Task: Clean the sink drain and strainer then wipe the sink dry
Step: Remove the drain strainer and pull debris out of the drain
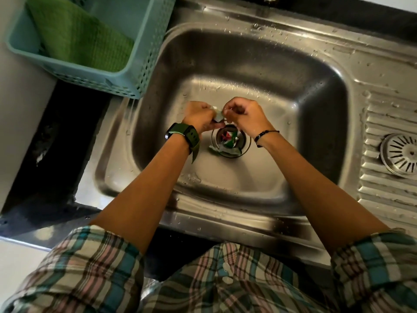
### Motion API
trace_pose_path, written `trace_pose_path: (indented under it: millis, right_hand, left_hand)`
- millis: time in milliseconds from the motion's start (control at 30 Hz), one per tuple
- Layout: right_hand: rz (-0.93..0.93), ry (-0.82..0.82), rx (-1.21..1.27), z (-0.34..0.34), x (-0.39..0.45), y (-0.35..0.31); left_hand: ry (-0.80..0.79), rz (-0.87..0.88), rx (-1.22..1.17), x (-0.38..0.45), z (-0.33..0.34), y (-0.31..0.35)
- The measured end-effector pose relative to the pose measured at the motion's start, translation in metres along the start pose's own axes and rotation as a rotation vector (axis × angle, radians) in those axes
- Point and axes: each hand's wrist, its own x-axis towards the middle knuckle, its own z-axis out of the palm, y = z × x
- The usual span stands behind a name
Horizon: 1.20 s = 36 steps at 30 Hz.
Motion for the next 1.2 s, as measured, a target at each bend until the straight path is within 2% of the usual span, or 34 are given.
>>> trace_pose_path:
  millis: [67, 100, 233, 333, 433, 600, 767, 833, 900, 967, 1067, 1133, 1200]
  right_hand:
    - [0.094, 0.061, 0.012, 0.002, 0.009, 0.014]
    - [0.135, 0.069, -0.084, 0.005, 0.014, 0.023]
    - [0.205, -0.145, -0.644, 0.026, 0.022, 0.054]
    - [0.243, -0.162, -0.74, 0.045, 0.022, 0.063]
    - [0.295, -0.057, -0.731, 0.058, 0.024, 0.067]
    - [0.324, 0.027, -0.692, 0.06, 0.022, 0.066]
    - [0.361, 0.185, -0.245, 0.018, 0.02, 0.051]
    - [0.336, 0.165, 0.005, -0.001, 0.012, 0.039]
    - [0.287, 0.065, 0.173, -0.014, 0.004, 0.025]
    - [0.237, -0.02, 0.14, -0.018, 0.0, 0.013]
    - [0.179, -0.026, -0.087, -0.015, 0.004, 0.006]
    - [0.146, -0.041, -0.194, -0.012, 0.007, 0.005]
    - [0.154, -0.114, -0.197, -0.01, 0.008, 0.005]
  left_hand:
    - [0.056, -0.027, -0.009, 0.003, -0.005, -0.001]
    - [0.072, -0.039, 0.003, 0.004, -0.007, -0.002]
    - [0.09, -0.045, 0.028, 0.004, -0.009, -0.003]
    - [0.093, -0.049, 0.021, 0.004, -0.008, -0.004]
    - [0.095, -0.065, 0.061, 0.005, -0.011, -0.005]
    - [0.099, -0.083, 0.092, 0.011, -0.012, -0.011]
    - [0.103, -0.099, 0.077, 0.018, -0.002, -0.017]
    - [0.103, -0.105, 0.097, 0.019, 0.005, -0.019]
    - [0.061, -0.095, 0.129, 0.017, 0.013, -0.019]
    - [-0.008, -0.07, 0.119, 0.014, 0.02, -0.016]
    - [-0.093, -0.066, 0.036, 0.008, 0.026, -0.011]
    - [-0.092, -0.068, 0.031, 0.007, 0.024, -0.011]
    - [-0.061, -0.078, 0.021, 0.007, 0.017, -0.014]
